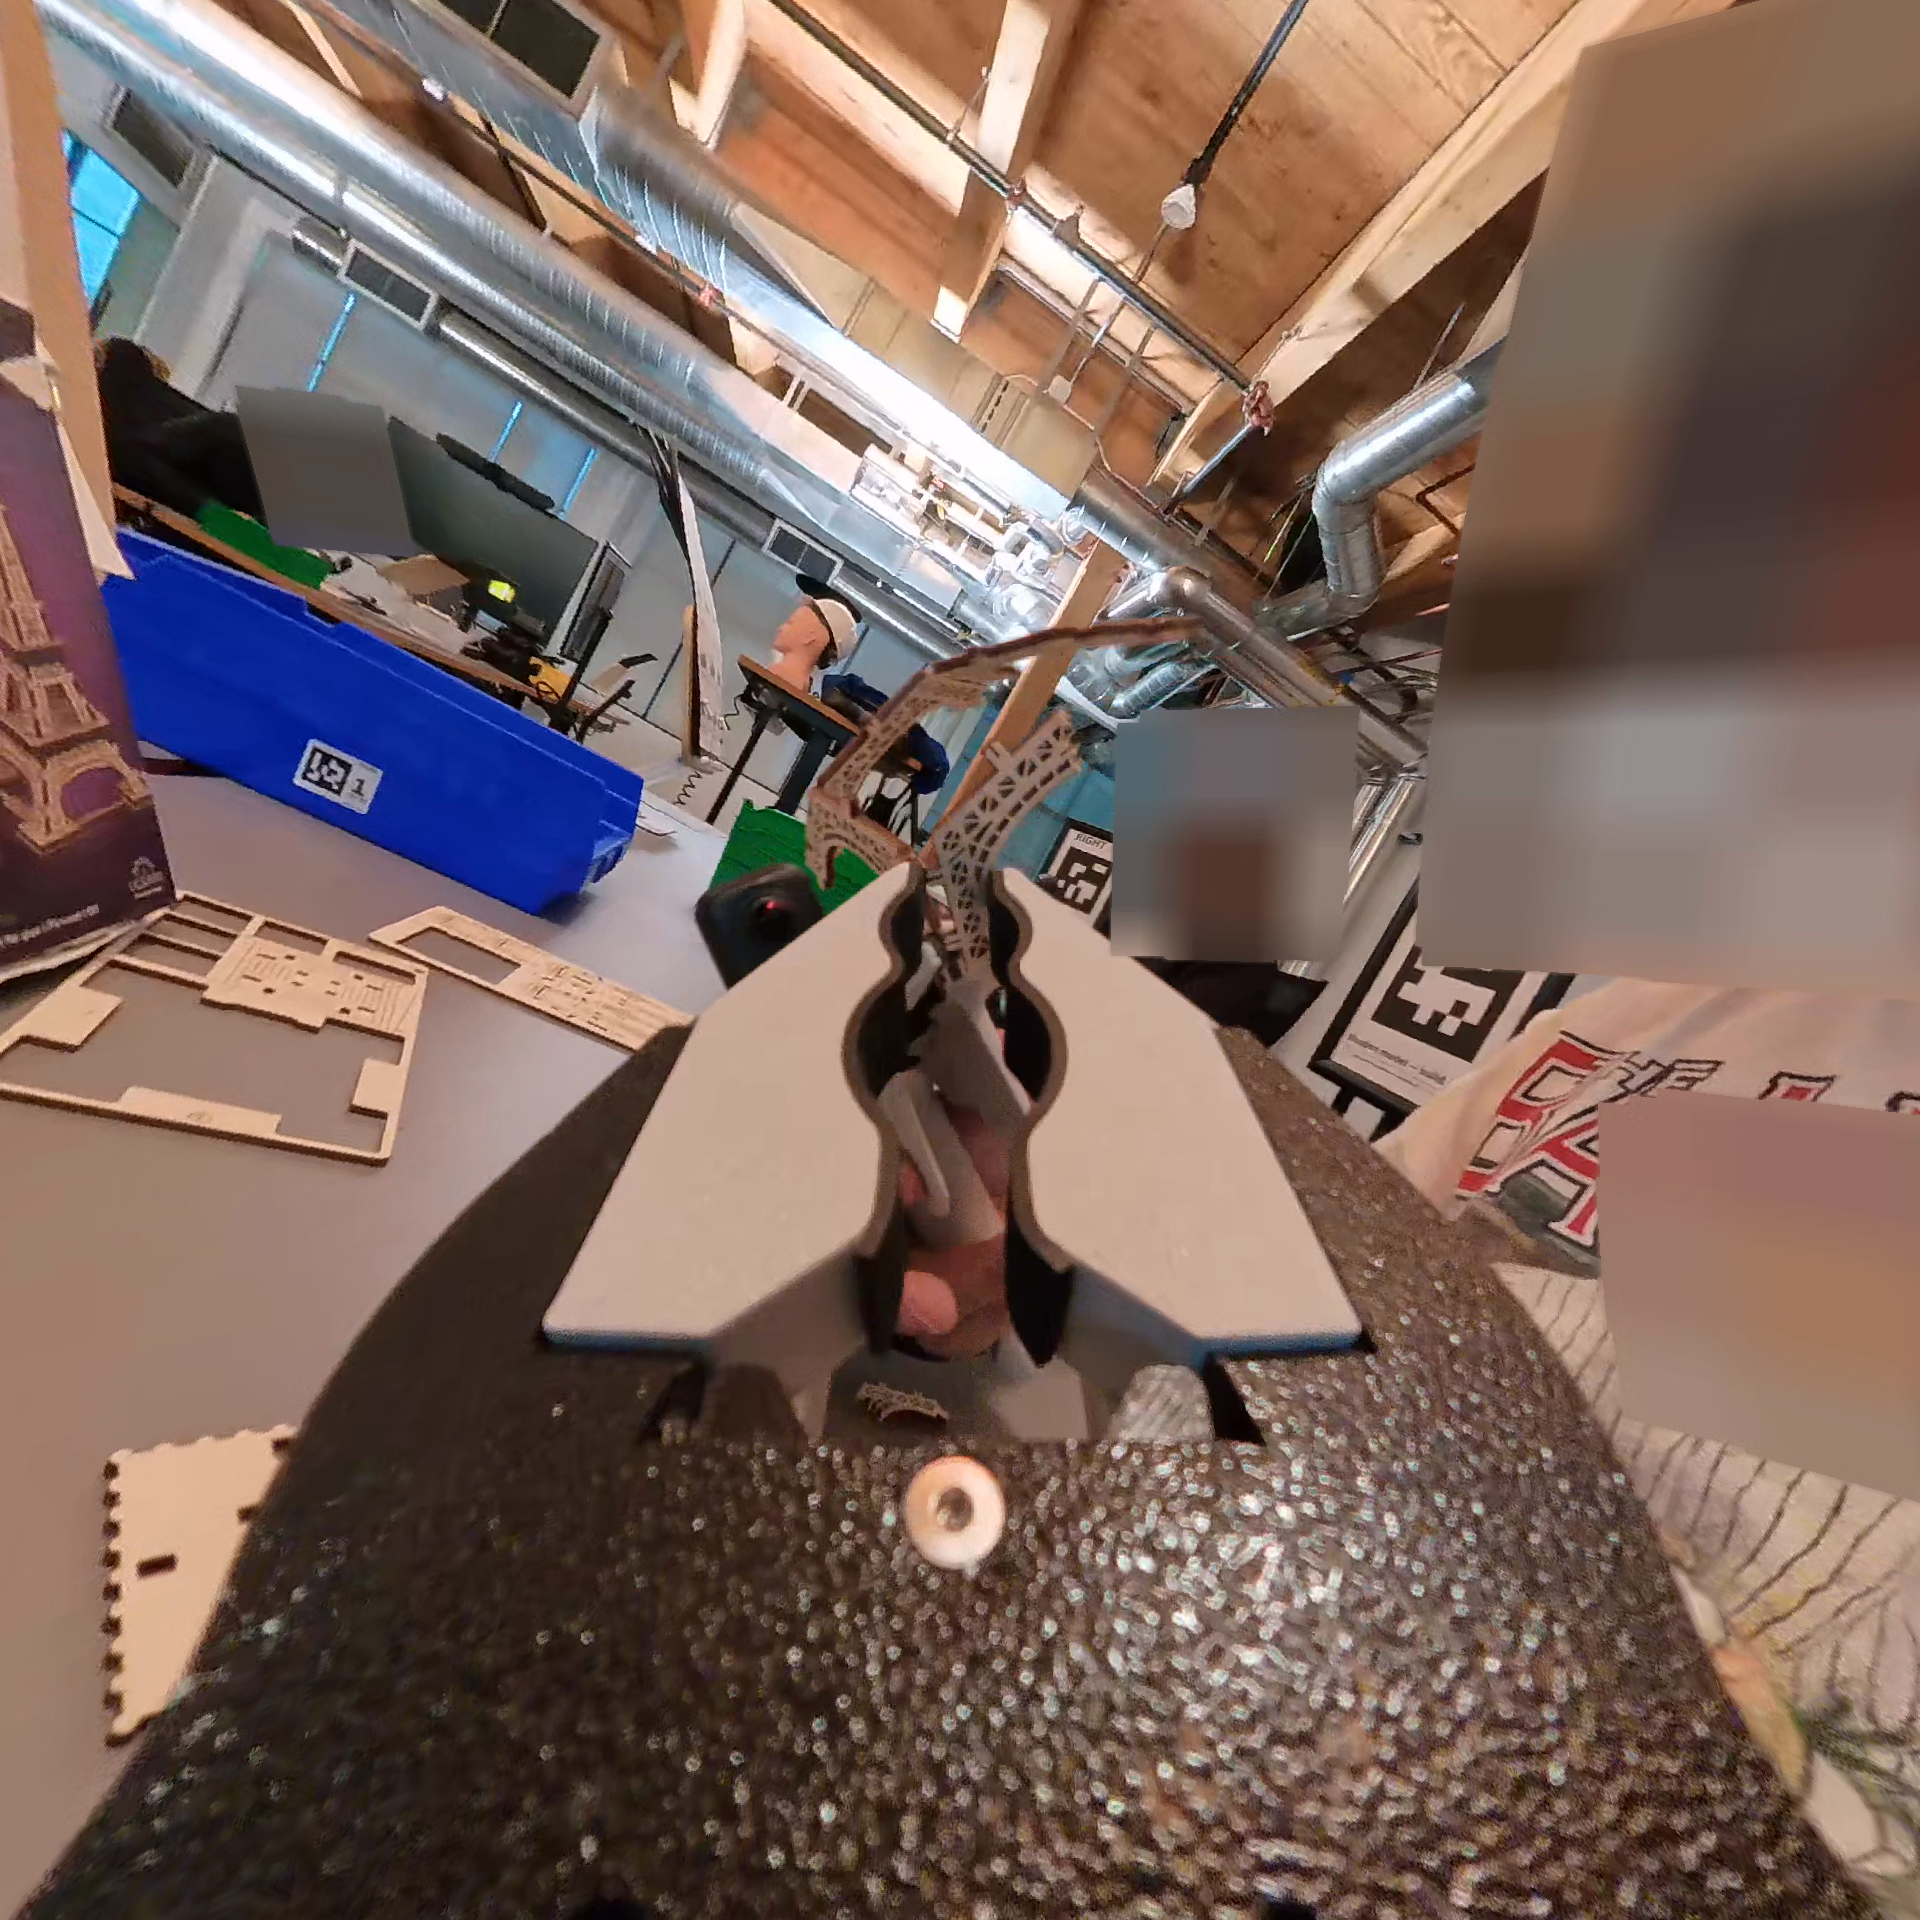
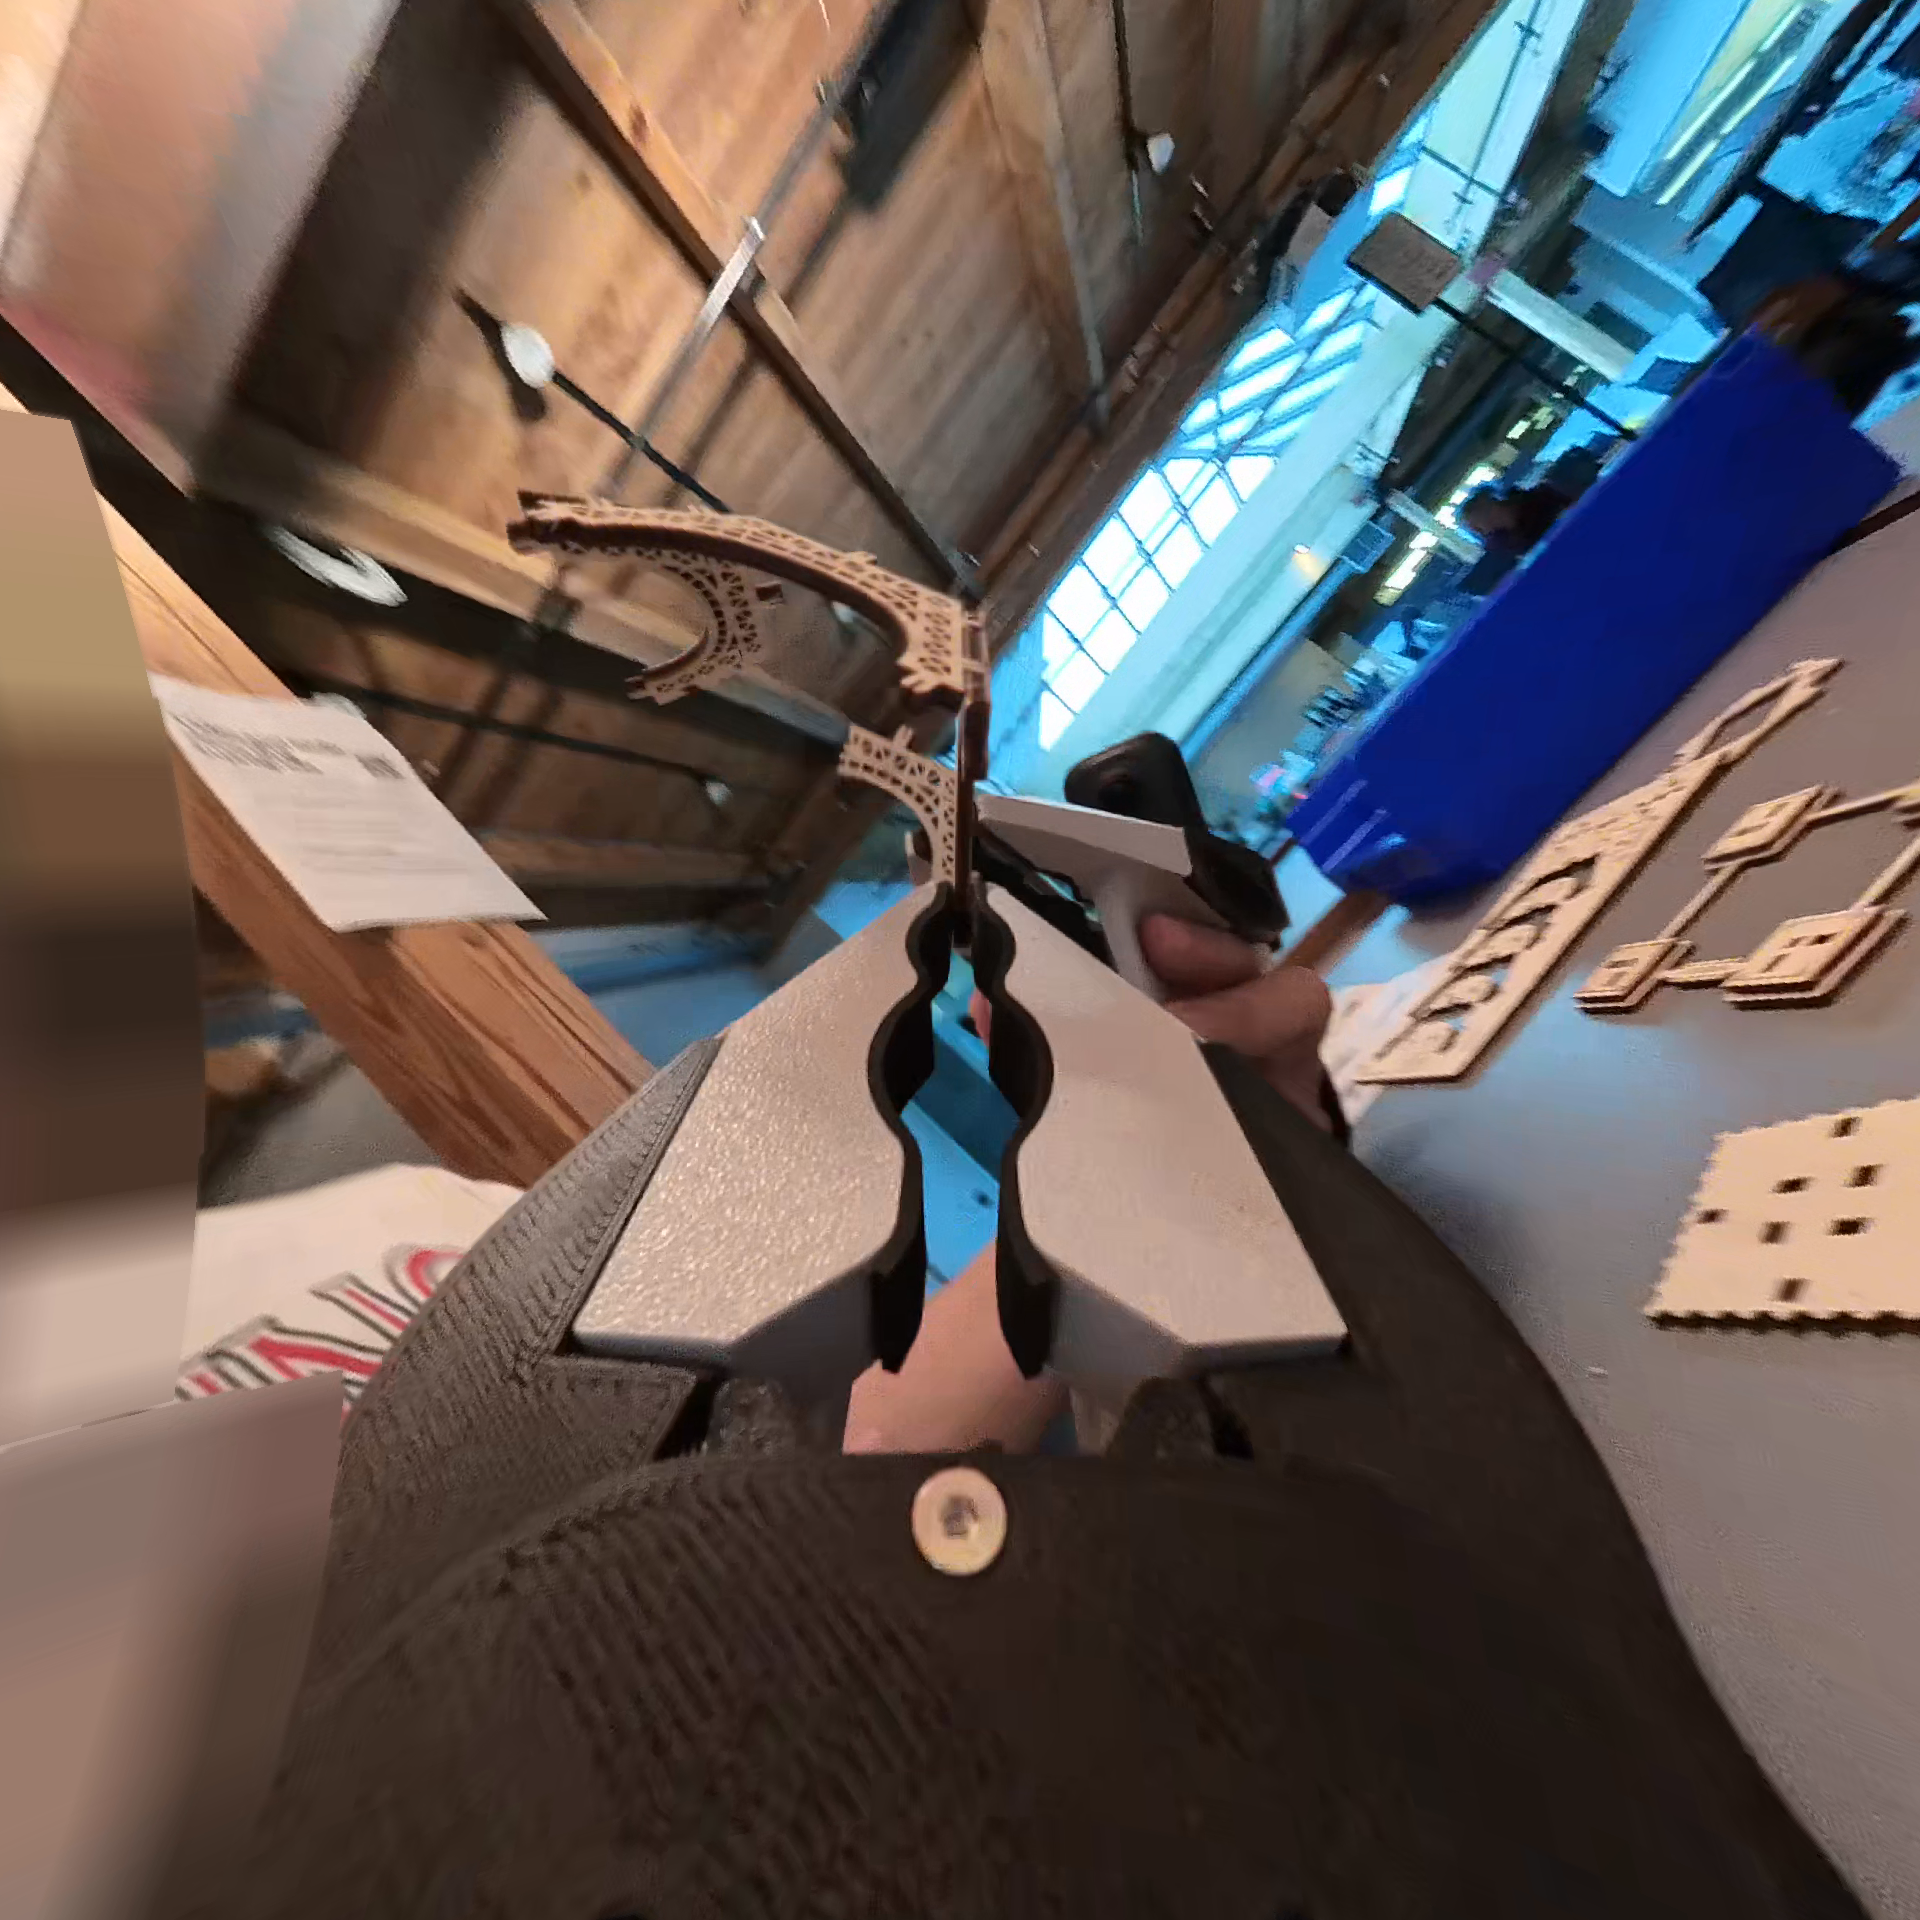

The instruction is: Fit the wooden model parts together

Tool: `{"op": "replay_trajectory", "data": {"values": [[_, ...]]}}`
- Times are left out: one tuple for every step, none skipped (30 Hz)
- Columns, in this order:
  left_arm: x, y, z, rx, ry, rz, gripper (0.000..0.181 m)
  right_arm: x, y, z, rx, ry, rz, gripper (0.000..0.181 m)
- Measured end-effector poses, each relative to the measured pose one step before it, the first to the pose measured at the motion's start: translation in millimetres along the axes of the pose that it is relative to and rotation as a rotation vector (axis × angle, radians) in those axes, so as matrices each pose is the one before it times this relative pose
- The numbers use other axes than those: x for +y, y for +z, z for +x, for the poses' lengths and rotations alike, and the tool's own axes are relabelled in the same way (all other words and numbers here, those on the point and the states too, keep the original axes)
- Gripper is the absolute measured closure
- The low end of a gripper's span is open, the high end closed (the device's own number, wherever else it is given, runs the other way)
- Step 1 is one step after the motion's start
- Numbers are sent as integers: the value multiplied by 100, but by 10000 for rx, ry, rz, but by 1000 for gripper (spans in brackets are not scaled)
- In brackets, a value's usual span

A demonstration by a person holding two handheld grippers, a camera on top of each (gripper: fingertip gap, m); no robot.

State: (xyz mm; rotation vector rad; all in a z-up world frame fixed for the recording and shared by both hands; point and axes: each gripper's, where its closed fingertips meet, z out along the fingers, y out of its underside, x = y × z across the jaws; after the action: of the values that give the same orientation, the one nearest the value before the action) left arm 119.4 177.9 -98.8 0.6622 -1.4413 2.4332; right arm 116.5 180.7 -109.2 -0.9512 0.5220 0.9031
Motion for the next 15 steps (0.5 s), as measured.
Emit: {"op": "replay_trajectory", "data": {"values": [[70,59,90,11,183,-29,173,-276,-76,-181,-303,452,276,181],[93,80,60,-15,184,-57,172,-283,-75,-243,-306,380,251,181],[125,95,54,-19,194,-79,172,-184,-39,-165,-212,242,173,181],[128,111,101,5,215,-85,173,31,2,-79,-129,133,22,181],[110,126,46,-37,243,-60,172,166,56,-146,-161,91,-61,181],[39,122,-15,-80,252,-17,172,141,86,-272,-226,121,-51,181],[29,116,69,-22,199,-12,172,39,104,-343,-262,154,12,181],[44,108,202,93,91,-17,172,-83,52,-271,-214,162,94,181],[52,105,147,78,-15,-24,172,-193,-2,-99,-107,149,161,181],[55,65,-15,-15,-44,-29,172,-272,-93,125,50,123,196,181],[113,24,-99,-76,-39,-65,172,-273,-166,348,191,61,165,181],[158,-29,-32,-53,-5,-118,172,-252,-210,426,261,-33,98,181],[173,-48,-5,-68,32,-147,172,-366,-244,420,290,-171,138,181],[262,-59,-264,-261,1,-254,172,-418,-261,560,442,-288,148,181],[534,-124,-612,-491,-13,-473,172,-268,-297,879,692,-366,0,181]]}}
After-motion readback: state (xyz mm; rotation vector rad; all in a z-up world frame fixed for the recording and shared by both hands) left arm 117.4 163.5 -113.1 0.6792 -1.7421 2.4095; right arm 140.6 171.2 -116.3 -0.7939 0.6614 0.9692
